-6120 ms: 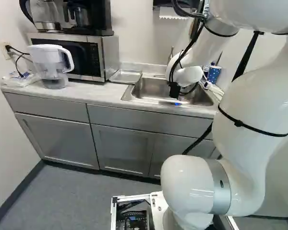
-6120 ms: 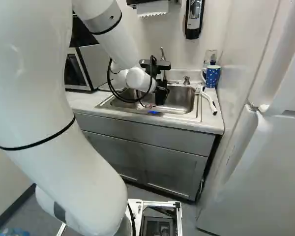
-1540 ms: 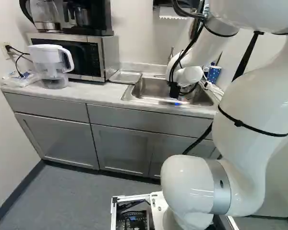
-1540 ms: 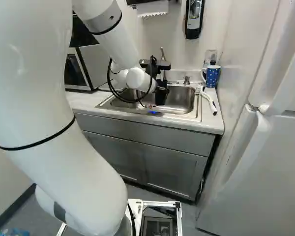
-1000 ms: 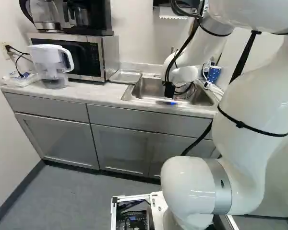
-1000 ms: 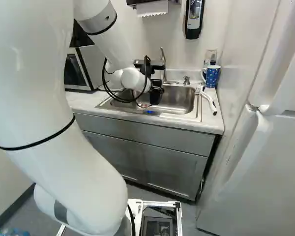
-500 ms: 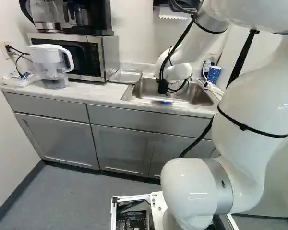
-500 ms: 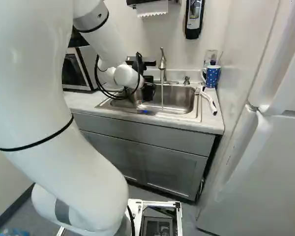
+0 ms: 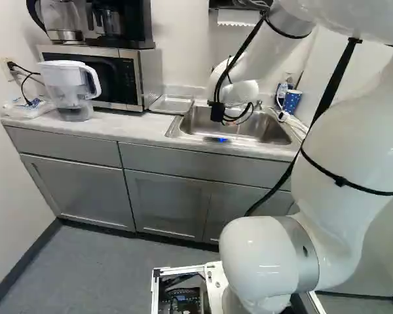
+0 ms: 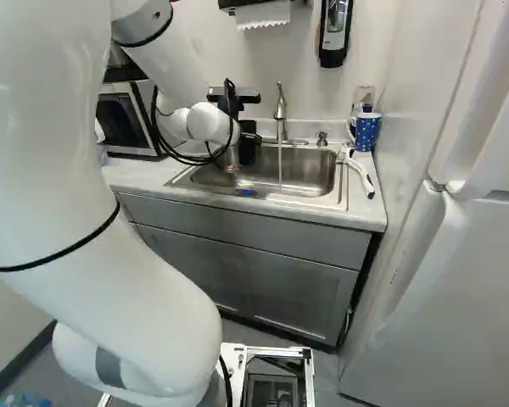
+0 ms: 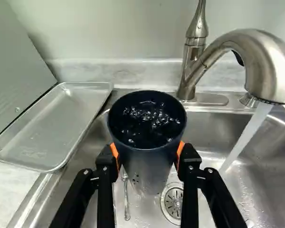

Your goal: Rinse the cup and place it in the tray

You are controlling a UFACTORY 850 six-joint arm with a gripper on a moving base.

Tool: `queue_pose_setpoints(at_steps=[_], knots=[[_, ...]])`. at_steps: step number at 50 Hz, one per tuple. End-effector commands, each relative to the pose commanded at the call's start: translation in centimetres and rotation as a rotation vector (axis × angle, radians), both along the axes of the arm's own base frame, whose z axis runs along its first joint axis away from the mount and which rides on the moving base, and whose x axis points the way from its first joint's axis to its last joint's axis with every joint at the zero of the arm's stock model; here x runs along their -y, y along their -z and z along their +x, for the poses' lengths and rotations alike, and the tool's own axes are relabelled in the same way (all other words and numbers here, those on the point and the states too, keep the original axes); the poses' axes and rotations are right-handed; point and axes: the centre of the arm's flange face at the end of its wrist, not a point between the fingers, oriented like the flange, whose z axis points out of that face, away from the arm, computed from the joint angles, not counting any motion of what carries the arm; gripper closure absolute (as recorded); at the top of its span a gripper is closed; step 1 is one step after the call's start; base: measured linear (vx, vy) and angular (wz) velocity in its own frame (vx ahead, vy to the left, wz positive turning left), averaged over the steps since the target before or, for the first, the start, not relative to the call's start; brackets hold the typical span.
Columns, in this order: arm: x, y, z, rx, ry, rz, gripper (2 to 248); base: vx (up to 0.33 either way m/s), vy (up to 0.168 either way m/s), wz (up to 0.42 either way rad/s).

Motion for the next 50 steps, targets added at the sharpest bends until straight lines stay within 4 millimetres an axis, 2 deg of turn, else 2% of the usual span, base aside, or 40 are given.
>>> queue_pose_setpoints(at_steps=[50], knots=[[-0.2,-5.1,-1.1,0.064,-0.006,-0.001,125,0.0,0.0,0.0]])
